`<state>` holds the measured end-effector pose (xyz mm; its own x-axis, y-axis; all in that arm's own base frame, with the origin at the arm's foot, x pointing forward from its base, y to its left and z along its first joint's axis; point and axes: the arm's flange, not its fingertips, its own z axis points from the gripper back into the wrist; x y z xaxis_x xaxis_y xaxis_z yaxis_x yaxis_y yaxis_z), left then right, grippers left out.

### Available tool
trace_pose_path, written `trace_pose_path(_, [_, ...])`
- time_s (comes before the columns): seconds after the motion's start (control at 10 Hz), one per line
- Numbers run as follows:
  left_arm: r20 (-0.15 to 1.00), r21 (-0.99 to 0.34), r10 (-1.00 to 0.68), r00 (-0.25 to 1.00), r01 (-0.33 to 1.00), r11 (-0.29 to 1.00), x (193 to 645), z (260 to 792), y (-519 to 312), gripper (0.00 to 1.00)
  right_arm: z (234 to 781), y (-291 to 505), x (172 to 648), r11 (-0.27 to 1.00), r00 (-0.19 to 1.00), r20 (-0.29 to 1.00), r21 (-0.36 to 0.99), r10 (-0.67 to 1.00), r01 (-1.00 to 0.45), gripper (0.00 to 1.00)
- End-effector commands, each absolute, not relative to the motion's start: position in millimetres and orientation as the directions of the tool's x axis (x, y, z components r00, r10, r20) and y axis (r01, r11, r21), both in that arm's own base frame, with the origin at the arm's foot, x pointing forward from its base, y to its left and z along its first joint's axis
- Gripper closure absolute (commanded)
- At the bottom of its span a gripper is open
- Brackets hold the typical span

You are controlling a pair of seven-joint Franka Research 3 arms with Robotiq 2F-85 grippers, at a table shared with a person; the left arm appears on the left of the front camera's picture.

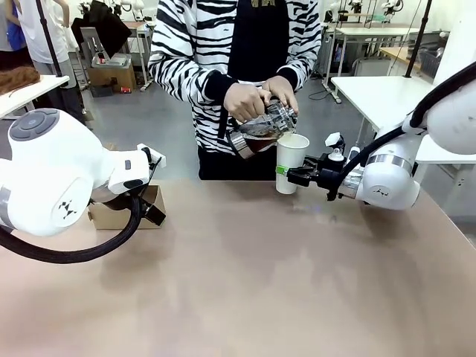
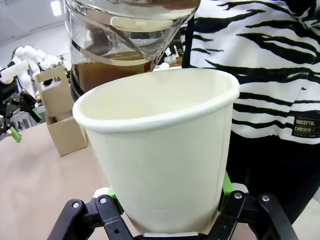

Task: Pour a drink into a cup and package it in a carrier.
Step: When a person places the Paper Cup Lid on the 600 ml Paper Cup , lift the 600 ml Paper Cup.

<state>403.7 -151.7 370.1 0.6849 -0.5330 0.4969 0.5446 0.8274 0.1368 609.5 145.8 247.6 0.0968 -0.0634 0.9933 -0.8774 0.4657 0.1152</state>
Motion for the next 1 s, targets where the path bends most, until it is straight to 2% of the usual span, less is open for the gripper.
trace_pose_path(0.0, [0.498,0.135,-0.533,0.684,0.545,0.827,403.5,370.5,-151.7,0.00,247.8,147.4,609.0,0.468,0.105,0.993,0.122,-0.062,-0.875,0.20])
trace_pose_path(0.9, [0.498,0.135,-0.533,0.684,0.545,0.827,403.5,370.5,-151.7,0.00,247.8,147.4,609.0,0.468,0.105,0.993,0.122,-0.062,-0.875,0.20])
